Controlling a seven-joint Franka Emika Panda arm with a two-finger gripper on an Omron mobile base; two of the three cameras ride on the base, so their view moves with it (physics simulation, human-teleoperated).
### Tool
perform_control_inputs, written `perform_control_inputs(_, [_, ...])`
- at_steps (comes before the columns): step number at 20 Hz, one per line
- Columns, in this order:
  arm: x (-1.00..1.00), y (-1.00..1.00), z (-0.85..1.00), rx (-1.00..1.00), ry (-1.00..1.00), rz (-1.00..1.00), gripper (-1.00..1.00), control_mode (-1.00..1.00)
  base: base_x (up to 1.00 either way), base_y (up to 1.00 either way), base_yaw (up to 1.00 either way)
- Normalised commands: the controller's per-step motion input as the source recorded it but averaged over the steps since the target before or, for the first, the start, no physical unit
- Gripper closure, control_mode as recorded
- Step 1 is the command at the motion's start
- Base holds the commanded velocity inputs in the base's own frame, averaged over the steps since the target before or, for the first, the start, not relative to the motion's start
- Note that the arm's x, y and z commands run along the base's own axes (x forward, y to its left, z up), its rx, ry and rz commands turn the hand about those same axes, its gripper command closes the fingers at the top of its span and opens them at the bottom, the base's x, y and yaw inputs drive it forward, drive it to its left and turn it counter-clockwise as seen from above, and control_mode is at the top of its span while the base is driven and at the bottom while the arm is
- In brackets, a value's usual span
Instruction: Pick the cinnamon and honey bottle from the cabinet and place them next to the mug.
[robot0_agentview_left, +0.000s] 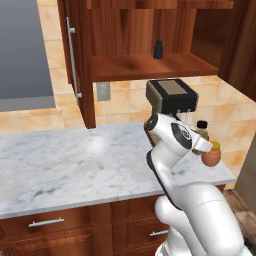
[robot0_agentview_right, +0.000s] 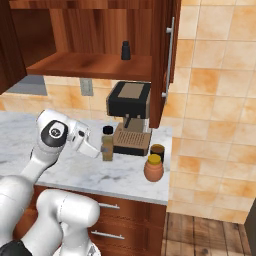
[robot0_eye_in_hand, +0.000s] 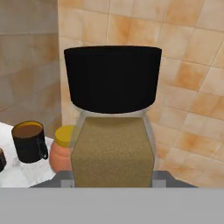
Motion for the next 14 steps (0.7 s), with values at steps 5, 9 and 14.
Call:
perform_control_inputs(5, [0.10,-0.09,-0.61,0.00,0.12,-0.15,1.00,-1.00,0.00,0.00,0.00])
perform_control_inputs(9, [0.32,-0.04,-0.43,0.00,0.07,-0.16,1.00,-1.00,0.00,0.00,0.00])
perform_control_inputs(14, [0.51,-0.03,-0.33,0.00,0.02,-0.17,1.00,-1.00,0.00,0.00,0.00])
